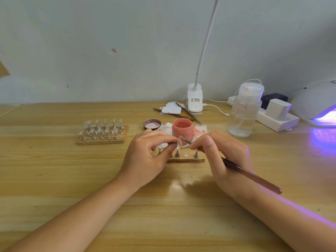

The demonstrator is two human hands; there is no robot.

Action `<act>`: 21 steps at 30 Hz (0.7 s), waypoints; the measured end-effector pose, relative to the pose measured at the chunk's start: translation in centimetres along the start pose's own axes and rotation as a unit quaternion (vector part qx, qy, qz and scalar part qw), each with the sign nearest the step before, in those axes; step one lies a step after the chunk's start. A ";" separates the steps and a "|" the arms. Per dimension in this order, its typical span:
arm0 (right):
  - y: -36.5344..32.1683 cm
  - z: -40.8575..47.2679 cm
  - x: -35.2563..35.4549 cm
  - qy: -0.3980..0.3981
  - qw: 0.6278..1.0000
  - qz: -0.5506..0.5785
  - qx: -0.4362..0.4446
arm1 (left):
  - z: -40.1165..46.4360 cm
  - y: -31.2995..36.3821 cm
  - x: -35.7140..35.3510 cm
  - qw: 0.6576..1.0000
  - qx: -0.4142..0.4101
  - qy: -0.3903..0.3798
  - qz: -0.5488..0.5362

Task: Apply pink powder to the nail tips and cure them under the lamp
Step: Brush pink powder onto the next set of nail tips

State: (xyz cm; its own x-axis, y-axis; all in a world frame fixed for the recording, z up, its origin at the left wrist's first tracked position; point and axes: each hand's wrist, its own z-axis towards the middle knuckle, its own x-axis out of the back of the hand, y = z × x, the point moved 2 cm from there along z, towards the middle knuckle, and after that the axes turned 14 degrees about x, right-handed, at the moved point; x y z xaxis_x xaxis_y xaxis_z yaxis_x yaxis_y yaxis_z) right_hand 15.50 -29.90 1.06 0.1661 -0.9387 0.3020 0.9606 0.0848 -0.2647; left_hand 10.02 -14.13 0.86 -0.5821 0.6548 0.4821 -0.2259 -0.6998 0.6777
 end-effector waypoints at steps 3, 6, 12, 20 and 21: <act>0.0 -0.2 0.1 -0.008 0.999 0.045 -0.022 | 0.1 0.0 0.0 1.000 -0.014 0.005 -0.001; -0.2 -0.1 0.1 0.005 1.000 0.024 -0.009 | 0.1 -0.1 0.0 1.000 -0.019 0.005 -0.011; 0.0 -0.3 0.1 0.015 0.995 0.071 -0.070 | 0.2 0.0 -0.1 0.999 -0.038 0.005 -0.023; -0.2 -0.1 0.1 0.018 0.992 0.083 -0.093 | 0.1 -0.2 0.0 0.999 -0.005 0.020 -0.037; -0.2 -0.1 0.1 0.025 0.991 0.092 -0.097 | 0.1 -0.2 0.0 0.999 0.000 0.019 -0.036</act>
State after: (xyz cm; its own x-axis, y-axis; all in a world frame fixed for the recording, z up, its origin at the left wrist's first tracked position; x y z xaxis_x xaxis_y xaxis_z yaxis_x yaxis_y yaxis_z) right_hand 15.27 -30.07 1.03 0.3192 -0.9291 0.1870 0.8528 0.1954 -0.4844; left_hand 10.11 -14.00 0.75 -0.5937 0.6924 0.4100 -0.2683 -0.6507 0.7104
